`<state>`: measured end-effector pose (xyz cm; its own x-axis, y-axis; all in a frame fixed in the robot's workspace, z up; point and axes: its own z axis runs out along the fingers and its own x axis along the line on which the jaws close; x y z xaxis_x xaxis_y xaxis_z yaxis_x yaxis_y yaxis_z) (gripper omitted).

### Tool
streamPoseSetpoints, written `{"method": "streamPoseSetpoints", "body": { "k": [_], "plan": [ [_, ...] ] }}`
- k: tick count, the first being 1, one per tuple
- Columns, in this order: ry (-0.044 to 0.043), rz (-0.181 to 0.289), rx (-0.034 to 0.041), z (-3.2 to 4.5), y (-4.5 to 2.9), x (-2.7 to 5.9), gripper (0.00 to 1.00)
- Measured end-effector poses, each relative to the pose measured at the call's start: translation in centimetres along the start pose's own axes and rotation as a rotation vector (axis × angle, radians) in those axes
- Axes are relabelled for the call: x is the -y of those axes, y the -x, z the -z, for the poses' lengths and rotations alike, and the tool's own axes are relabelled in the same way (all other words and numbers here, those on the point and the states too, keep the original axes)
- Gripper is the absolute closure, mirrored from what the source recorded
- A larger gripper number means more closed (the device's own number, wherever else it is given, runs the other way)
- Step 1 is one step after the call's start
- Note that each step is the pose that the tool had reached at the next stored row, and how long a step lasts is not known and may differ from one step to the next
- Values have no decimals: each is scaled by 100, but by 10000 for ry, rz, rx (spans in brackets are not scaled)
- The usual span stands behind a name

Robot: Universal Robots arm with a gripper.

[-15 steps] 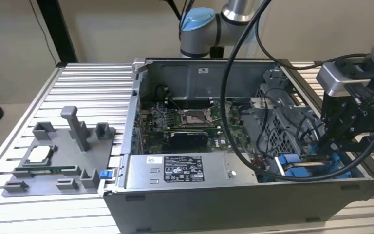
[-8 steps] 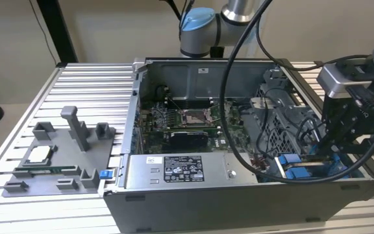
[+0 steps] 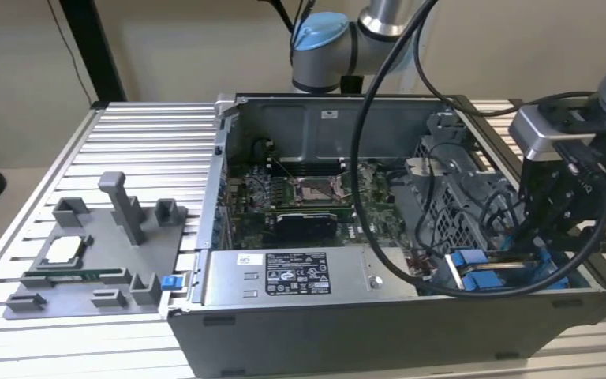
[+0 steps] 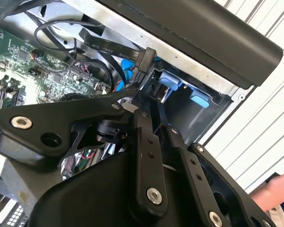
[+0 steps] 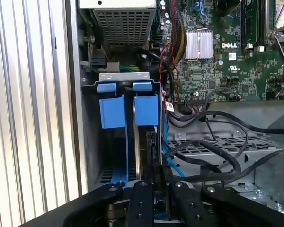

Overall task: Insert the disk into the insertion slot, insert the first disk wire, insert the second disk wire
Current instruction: 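Insert the first disk wire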

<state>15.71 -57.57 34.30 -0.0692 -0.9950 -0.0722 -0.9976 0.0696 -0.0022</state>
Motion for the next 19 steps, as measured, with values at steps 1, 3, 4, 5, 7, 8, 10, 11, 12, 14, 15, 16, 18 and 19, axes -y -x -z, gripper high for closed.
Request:
{"method": "streamPoseSetpoints", "body": {
  "k": [1, 3, 4, 5, 7, 8, 10, 11, 12, 14, 15, 16, 18, 19],
  "plan": [
    [0, -1, -1, -3, 0, 0, 100],
    [0, -1, -2, -8, -1, 3, 100],
    [0, -2, -2, -10, -1, 4, 100],
    [0, 0, -1, -13, -1, 7, 100],
    [0, -2, -1, -16, -1, 9, 100],
    [0, 0, 0, -18, -1, 10, 100],
    [-1, -1, -2, -20, -1, 13, 100],
    [-1, -1, -3, -21, -1, 14, 100],
    [-1, 0, -2, -23, -1, 16, 100],
    [-4, 0, 0, -26, -1, 18, 100],
    [-5, -1, -1, -28, -1, 18, 100],
    [-7, 0, -1, -31, -1, 18, 100],
    [-7, 1, 6, -41, -1, 19, 100],
    [-7, 0, 3, -40, -2, 18, 100]
  ]
}}
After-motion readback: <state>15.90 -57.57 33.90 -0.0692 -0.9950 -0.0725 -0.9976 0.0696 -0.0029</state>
